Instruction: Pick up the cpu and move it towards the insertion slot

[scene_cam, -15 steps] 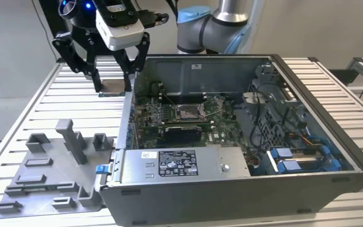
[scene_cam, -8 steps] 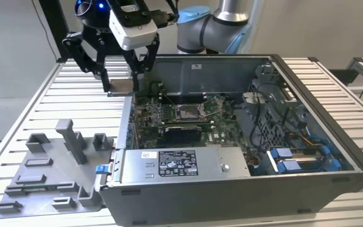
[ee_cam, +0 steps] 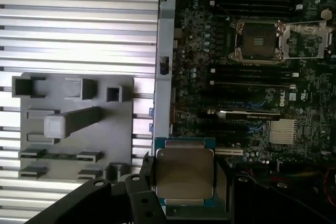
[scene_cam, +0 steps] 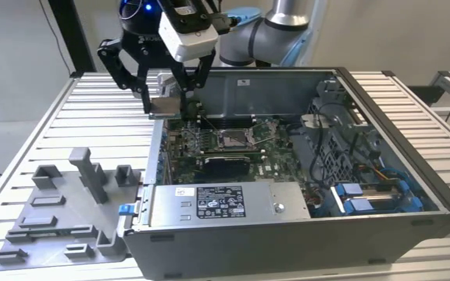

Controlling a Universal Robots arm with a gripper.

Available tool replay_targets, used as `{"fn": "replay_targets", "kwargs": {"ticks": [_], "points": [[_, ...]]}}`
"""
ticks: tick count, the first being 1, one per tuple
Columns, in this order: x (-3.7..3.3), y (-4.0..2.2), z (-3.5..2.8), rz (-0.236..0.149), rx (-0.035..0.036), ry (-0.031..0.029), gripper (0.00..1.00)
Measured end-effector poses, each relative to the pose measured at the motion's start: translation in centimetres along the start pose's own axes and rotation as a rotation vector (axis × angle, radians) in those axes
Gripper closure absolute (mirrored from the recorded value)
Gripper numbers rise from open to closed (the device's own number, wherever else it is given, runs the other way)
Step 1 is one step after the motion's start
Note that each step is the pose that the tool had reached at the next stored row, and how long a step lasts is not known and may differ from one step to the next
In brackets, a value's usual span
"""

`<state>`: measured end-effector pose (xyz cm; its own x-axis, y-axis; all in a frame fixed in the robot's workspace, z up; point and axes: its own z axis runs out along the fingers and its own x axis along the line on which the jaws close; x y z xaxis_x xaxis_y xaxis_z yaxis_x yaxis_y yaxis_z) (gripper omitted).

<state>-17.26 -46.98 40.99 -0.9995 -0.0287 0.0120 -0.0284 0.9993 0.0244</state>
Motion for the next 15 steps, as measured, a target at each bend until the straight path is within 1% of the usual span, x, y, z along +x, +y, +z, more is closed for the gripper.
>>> {"fn": "replay_targets", "kwargs": {"ticks": [5, 15], "points": [[-2.06, -0.06, -0.03, 0.000, 0.0000, 0.0009, 1.00], [-5.50, -0.16, -0.07, 0.000, 0.0000, 0.0011, 1.00]]}}
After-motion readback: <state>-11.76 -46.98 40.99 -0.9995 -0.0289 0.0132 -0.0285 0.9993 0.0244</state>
